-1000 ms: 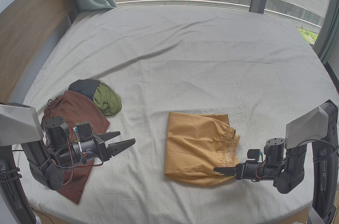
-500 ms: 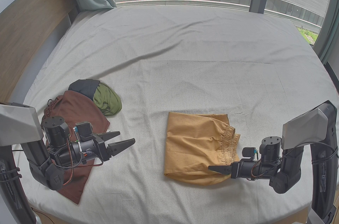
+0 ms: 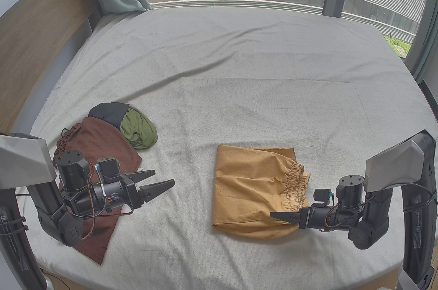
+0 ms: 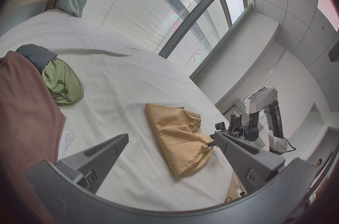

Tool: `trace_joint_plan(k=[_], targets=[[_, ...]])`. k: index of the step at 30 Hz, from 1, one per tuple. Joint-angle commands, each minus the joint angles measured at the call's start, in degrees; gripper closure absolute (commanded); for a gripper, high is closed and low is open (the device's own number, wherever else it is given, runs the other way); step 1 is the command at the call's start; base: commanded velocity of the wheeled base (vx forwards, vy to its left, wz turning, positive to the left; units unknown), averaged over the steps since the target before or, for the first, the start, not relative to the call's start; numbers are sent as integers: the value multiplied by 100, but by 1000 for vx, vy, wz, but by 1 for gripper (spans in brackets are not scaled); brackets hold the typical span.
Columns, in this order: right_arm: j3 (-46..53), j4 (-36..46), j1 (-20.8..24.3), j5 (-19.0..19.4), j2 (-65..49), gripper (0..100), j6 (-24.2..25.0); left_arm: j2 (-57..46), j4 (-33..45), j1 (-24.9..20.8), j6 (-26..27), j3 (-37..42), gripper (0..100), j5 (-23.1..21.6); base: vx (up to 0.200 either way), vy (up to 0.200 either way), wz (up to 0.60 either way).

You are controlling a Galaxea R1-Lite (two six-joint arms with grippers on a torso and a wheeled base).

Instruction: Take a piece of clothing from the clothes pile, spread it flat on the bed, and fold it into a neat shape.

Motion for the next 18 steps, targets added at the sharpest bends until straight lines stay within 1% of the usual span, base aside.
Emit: trace_joint_plan(k=[1,6,11,12,18], targets=[[2,-1,8,1,-6,0,21,9,-2,0,-3,5,0,-1,0,0,0],[-42,-10,8,-8,-15,0,144,9,-2,0,-3,5,0,-1,0,0,0],[-59,-10,43,-202,-6,0,188,9,-2,0,-3,5,0,-1,0,0,0],[-77,-10,52,-210,3,100,206,9,-2,-9,-3,5,0,-1,0,0,0],[-77,-1,52,-210,12,100,206,9,-2,-9,-3,5,0,-1,0,0,0]])
